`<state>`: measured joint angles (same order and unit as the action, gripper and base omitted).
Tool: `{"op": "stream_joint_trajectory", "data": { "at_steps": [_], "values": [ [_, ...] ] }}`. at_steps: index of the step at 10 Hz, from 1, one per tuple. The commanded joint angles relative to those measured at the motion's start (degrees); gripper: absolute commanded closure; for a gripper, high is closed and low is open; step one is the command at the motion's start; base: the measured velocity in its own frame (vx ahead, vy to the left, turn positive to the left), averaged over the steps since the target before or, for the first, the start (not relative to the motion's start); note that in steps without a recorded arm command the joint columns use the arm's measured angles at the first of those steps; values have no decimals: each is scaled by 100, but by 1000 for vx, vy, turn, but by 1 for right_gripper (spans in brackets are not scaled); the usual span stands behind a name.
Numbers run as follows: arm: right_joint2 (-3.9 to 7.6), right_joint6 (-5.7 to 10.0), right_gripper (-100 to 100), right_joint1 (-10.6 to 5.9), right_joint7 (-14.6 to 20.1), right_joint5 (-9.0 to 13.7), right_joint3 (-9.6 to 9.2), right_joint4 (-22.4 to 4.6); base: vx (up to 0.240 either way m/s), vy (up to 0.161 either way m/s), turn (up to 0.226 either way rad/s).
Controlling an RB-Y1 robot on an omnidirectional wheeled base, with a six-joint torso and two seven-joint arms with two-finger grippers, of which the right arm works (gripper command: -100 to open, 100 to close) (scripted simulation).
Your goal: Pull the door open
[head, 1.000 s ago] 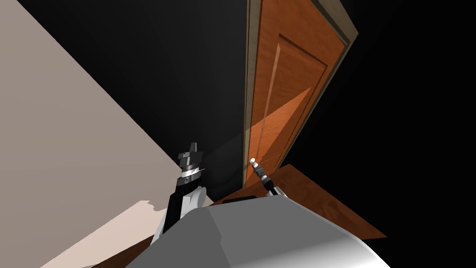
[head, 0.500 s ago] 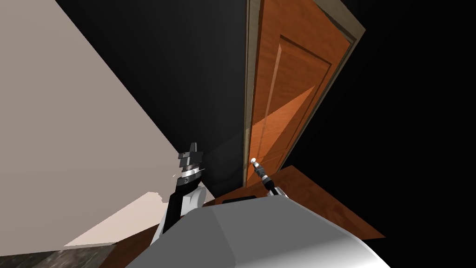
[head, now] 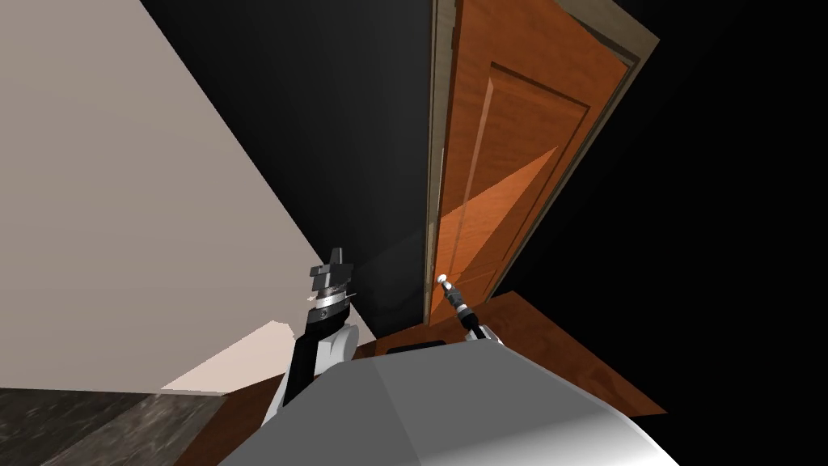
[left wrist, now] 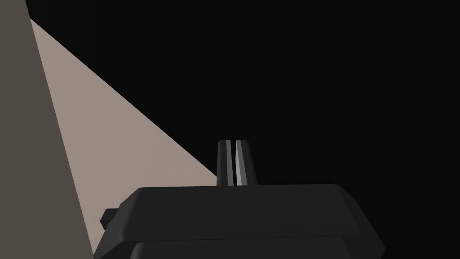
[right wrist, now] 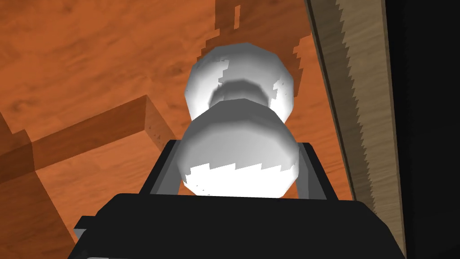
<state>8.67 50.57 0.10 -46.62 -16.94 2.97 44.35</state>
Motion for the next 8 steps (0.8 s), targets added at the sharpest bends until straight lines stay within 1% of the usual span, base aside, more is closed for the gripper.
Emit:
{"op": "stream_joint_trajectory", "data": {
  "at_steps": [1, 2, 3, 4, 5, 6, 7, 8],
  "values": [
    [2, -6, 100, 21, 286, 146, -34, 13, -48, -15, 155],
    [2, -6, 100, 21, 377, 146, -34, 13, -33, -13, 62],
    [16, -8, 100, 23, 577, 246, -45, 12, -42, -22, 114],
    [16, -8, 100, 23, 598, 246, -45, 12, -33, -17, 53],
    [30, -11, 100, 25, 818, 346, -56, 12, -31, -12, 105],
    [46, -13, 100, 27, 962, 456, -68, 12, -51, -19, 179],
    [46, -13, 100, 27, 1047, 456, -68, 12, -39, -20, 57],
    [62, -16, 100, 30, 1235, 572, -80, 12, -37, -12, 95]
  ]
}}
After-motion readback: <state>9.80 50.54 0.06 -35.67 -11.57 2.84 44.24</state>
